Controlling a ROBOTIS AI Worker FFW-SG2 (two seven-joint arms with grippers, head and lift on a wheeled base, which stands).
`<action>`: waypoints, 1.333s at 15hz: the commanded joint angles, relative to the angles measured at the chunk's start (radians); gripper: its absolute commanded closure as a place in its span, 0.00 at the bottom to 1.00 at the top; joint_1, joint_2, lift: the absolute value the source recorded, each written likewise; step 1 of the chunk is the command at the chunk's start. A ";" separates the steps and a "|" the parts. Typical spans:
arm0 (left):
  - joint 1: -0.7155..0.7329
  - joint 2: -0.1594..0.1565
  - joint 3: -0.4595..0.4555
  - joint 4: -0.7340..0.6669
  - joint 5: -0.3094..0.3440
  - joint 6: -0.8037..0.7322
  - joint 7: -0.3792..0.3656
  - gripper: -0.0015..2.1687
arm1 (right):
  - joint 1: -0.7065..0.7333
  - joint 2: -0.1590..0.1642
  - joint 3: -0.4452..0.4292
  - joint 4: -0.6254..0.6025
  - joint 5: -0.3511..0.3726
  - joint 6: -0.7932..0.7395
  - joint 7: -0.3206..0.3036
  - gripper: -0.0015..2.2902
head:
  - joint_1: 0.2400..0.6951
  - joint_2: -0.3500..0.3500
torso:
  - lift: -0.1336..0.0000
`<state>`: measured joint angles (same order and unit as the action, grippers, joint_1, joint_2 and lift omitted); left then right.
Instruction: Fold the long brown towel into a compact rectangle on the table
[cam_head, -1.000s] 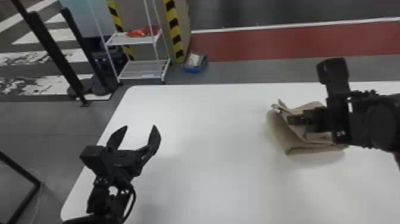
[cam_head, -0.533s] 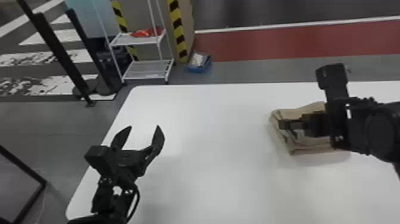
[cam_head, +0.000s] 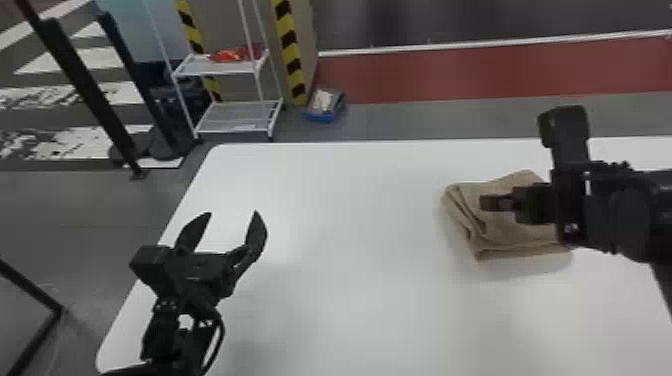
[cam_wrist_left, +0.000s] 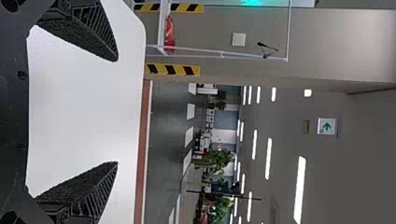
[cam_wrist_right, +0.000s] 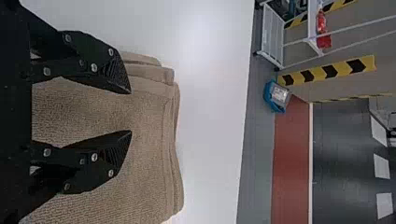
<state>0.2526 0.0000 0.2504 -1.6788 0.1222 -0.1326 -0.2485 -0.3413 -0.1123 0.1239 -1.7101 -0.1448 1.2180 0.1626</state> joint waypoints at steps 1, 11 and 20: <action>-0.004 -0.003 -0.003 0.001 -0.001 0.000 0.000 0.04 | -0.025 0.000 0.026 0.067 0.016 -0.025 0.002 0.94 | 1.00 0.74 | 0.08; -0.013 -0.003 -0.005 0.005 -0.001 0.000 0.000 0.04 | 0.068 0.000 0.091 -0.003 0.005 -0.016 0.123 0.94 | 1.00 0.80 | 0.08; -0.018 -0.003 -0.005 0.016 -0.001 0.000 0.000 0.04 | 0.174 -0.006 0.085 -0.178 -0.009 0.088 0.255 0.94 | 1.00 0.89 | 0.08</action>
<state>0.2348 0.0000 0.2451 -1.6633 0.1212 -0.1326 -0.2485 -0.1884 -0.1161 0.2113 -1.8595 -0.1537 1.3017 0.4107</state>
